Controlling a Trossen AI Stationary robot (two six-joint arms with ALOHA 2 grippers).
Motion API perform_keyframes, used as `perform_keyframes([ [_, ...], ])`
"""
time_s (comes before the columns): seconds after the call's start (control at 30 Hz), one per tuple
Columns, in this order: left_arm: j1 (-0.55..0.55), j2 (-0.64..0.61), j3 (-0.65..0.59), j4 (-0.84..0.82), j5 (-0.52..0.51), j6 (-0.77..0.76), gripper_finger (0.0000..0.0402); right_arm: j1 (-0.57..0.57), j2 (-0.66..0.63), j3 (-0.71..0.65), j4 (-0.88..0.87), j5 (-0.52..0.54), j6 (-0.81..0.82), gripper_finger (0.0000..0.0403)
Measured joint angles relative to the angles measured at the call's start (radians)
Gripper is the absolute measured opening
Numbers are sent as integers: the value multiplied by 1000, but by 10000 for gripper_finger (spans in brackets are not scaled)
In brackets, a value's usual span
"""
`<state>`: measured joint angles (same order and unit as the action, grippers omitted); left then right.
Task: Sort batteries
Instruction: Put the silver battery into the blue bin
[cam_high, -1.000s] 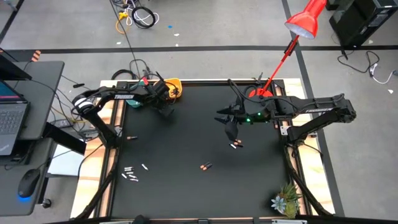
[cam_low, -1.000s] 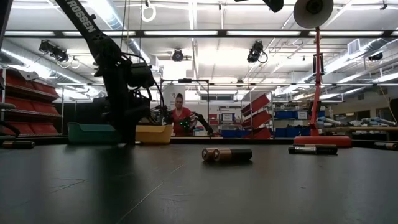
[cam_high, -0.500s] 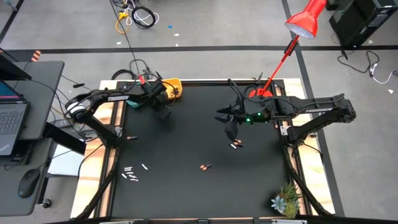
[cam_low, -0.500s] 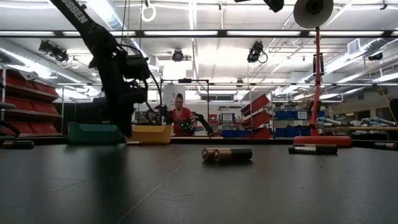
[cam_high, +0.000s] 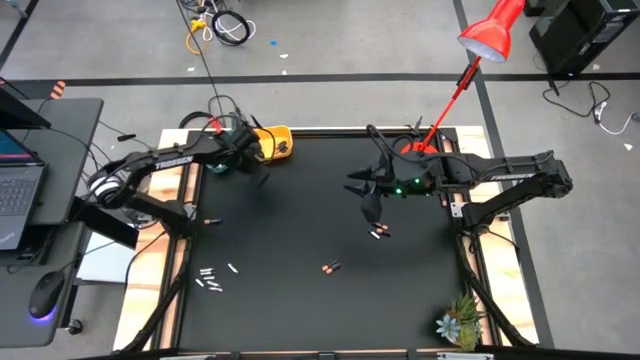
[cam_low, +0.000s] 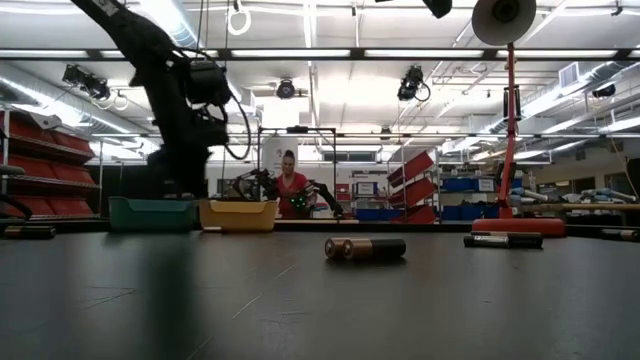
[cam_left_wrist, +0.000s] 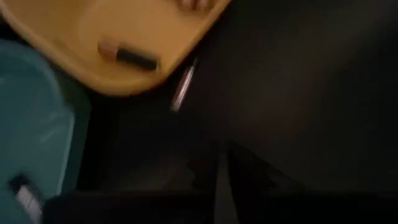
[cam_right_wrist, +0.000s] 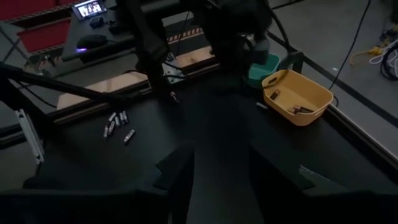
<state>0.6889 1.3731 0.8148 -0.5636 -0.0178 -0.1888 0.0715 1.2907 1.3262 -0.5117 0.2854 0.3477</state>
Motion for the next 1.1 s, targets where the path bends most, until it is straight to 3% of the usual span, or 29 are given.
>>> perform_keyframes([
  [0.13, -5, 84, -1, 49, -14, -10, 122, 0, 0, 0, 6, -16, 17, 158],
  [0.3, 2, 174, -1, 68, -42, -128, 191, 2, 0, 0, 2, -18, 50, 158],
  [0.47, -9, 198, -1, 136, -57, -211, 249, 3, 0, 0, 2, -18, 53, 158],
  [0.57, -17, 198, -1, 138, -124, -281, 278, 3, 0, 0, 2, -17, 48, 158],
  [0.83, -85, 198, 0, 253, -315, -532, 295, -30, 0, 0, 1, -32, 35, 158],
  [1.1, -190, 205, -13, 285, -402, -748, 295, -64, 0, 0, 1, -97, 34, 158],
])
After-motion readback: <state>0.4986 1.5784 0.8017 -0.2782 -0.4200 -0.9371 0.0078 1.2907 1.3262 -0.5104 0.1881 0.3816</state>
